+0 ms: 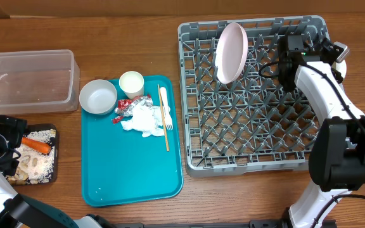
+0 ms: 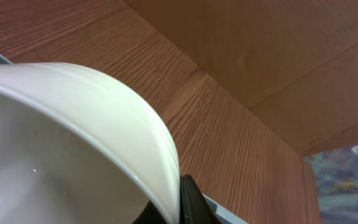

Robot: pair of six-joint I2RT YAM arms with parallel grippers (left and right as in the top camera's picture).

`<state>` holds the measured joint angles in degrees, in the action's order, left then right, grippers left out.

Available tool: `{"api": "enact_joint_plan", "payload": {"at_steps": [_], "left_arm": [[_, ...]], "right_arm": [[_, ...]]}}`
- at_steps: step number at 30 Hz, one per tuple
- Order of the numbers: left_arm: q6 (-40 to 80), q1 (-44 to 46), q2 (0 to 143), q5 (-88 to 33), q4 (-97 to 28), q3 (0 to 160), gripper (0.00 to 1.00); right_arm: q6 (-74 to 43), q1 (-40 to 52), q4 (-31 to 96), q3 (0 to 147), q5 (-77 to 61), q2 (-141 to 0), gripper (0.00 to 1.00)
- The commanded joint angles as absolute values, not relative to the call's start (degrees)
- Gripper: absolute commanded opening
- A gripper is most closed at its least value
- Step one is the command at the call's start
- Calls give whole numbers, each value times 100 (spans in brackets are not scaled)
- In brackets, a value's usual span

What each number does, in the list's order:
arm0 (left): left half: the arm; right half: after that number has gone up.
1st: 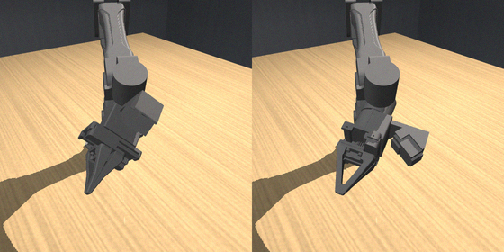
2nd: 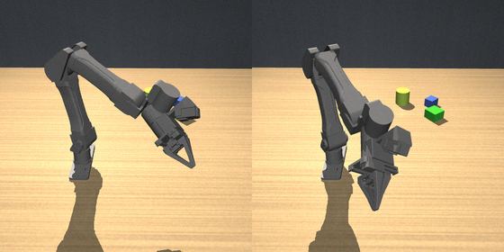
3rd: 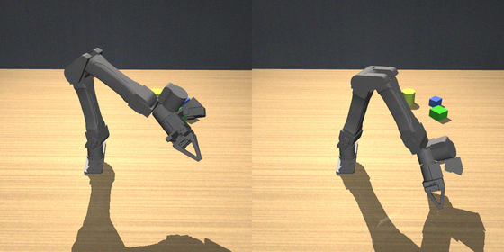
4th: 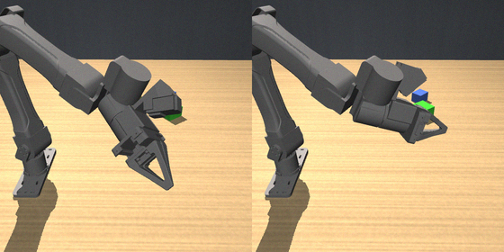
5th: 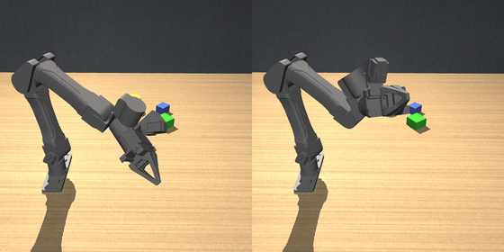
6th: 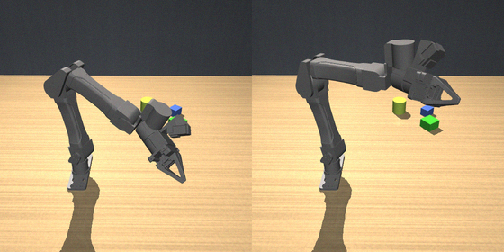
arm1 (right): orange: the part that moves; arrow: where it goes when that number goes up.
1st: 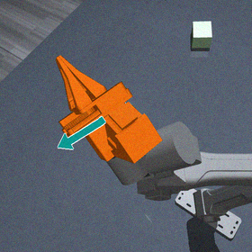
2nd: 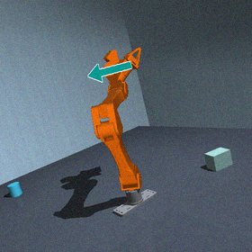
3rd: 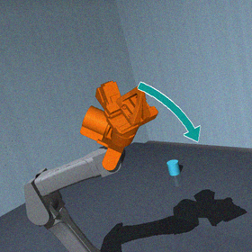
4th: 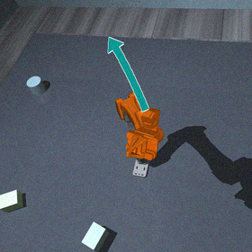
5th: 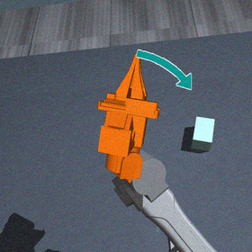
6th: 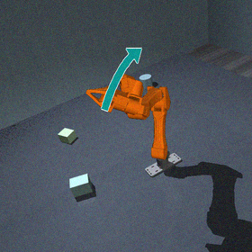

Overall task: Sort waste into correct bins and load items into the dishwasher rack
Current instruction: 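Lift the white bowl with the right gripper over the rack's right side, then lower the bowl into the rack and release it with the right gripper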

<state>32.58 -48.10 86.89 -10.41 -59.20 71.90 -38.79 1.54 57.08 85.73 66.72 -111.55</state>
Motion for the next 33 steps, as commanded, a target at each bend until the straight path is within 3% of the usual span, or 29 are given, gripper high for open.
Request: {"api": "enact_joint_plan", "payload": {"at_steps": [1, 18, 23, 33], "left_arm": [[3146, -4831, 8654, -987, -5933, 7290, 100], [3146, -4831, 8656, -987, -5933, 7290, 100], [3146, -4831, 8654, -987, -5933, 7290, 100], [3148, -4831, 8656, -987, -5933, 7290, 100]], "right_arm": [[-3859, 261, 5728, 8549, 6285, -11137, 4], [-3859, 840, 6010, 8549, 6344, -11137, 9], [-3916, 840, 6003, 8556, 7507, -11135, 4], [-3653, 768, 5682, 8556, 8020, -11159, 4]]}}
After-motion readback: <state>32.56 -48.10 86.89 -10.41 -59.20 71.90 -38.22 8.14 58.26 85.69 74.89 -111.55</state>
